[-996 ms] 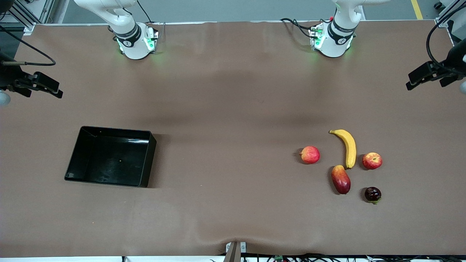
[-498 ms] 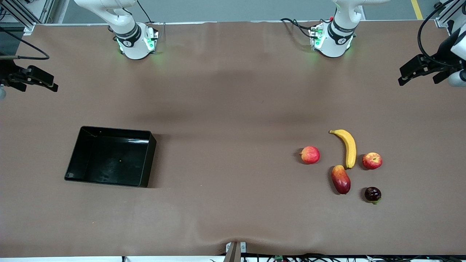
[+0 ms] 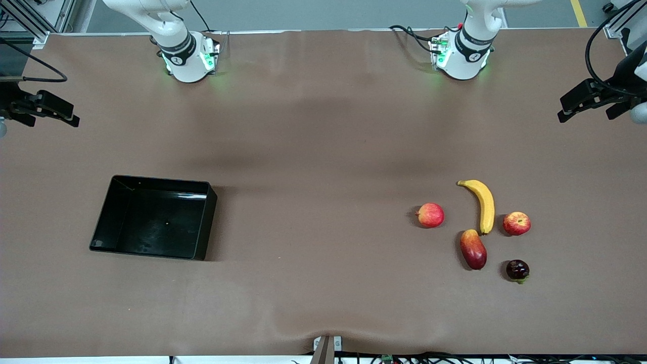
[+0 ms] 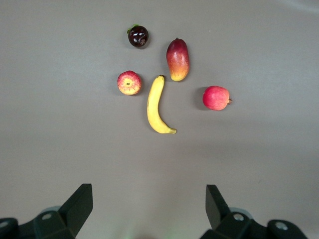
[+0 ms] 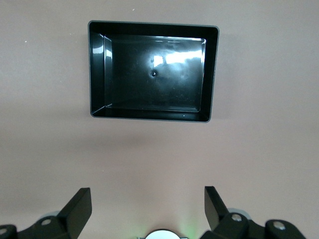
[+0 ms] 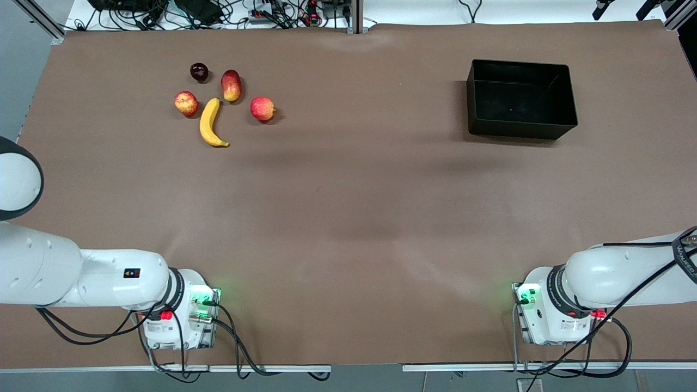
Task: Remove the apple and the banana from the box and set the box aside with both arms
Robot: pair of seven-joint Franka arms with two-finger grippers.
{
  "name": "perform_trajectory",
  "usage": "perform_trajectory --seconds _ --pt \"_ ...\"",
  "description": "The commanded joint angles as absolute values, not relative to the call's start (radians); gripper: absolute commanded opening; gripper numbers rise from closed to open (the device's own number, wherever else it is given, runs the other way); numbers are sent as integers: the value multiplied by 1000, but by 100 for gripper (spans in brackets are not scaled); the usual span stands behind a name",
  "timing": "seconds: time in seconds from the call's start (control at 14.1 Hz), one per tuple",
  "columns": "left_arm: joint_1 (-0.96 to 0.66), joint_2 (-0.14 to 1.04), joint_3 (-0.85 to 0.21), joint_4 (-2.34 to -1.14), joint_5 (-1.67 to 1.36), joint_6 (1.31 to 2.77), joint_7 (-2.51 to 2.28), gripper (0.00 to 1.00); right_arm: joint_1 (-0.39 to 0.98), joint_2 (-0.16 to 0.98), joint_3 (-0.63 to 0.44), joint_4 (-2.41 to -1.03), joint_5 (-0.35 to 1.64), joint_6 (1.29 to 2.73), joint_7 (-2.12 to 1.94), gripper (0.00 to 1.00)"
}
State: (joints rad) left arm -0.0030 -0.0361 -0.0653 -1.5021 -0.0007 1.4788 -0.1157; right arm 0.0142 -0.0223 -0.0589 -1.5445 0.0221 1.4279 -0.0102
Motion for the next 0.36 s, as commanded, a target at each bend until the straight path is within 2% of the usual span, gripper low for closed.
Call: perform_trajectory --seconds 0.0,0.28 --pt "-2 -28 -64 -1479 -5 1474 -106 100 5 -38 -54 -1539 9 1407 -21 100" --pt "-3 -29 -66 -1480 -5 1467 -106 100 5 -37 -52 -1526 9 1405 -14 100"
